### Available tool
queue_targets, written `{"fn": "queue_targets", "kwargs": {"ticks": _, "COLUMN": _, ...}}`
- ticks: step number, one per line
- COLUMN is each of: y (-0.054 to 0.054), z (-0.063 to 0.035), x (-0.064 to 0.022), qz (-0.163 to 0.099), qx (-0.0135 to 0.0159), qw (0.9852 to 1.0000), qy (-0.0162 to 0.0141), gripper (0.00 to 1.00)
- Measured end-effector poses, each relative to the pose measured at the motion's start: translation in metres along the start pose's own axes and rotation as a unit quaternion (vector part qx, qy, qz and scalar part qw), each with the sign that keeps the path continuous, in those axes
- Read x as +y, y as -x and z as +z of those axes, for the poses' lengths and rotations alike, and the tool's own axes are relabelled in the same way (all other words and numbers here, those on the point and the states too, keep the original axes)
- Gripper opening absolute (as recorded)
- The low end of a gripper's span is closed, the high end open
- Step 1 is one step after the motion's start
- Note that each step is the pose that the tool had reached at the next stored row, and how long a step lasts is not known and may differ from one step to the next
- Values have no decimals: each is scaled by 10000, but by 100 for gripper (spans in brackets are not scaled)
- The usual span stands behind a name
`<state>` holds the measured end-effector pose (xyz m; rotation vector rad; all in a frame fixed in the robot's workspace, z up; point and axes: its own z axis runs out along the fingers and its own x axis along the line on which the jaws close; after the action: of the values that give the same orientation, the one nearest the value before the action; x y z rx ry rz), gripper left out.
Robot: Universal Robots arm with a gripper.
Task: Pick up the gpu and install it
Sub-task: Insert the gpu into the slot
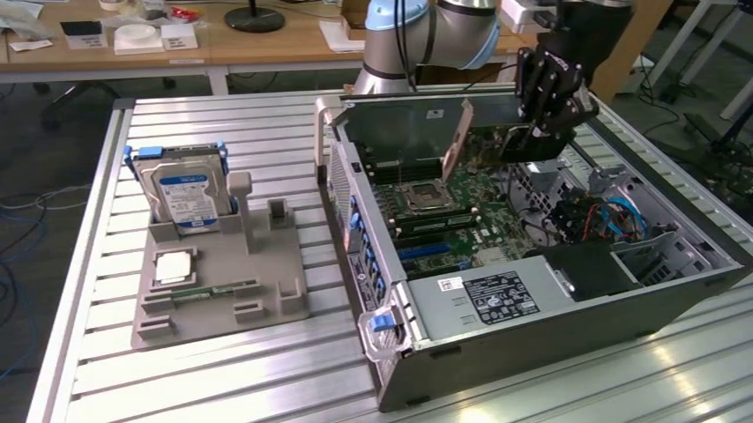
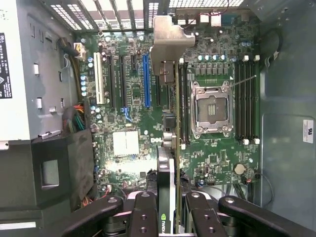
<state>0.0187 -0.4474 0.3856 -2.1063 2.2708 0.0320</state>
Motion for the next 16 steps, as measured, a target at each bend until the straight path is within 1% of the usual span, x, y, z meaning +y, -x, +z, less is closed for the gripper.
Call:
{"fn": "queue_targets", "kwargs": {"ticks": 4, "y": -15, "z": 52, "x": 11, "qz": -40, "qx": -1, "qw": 10000, "qy": 2, "gripper": 27}}
{"fn": "queue_targets", "kwargs": {"ticks": 8, "y": -28, "z": 79, "x": 20, "qz": -161, "qx": -3, "qw": 9999, "qy": 8, "gripper": 27}}
{"fn": "queue_targets", "kwargs": {"ticks": 12, "y": -37, "z": 120, "x": 107, "qz": -195, "qx": -3, "qw": 9998, "qy": 9, "gripper": 27}}
{"fn": "queue_targets", "kwargs": {"ticks": 16, "y": -44, "z": 178, "x": 170, "qz": -195, "qx": -3, "qw": 9998, "qy": 9, "gripper": 27}}
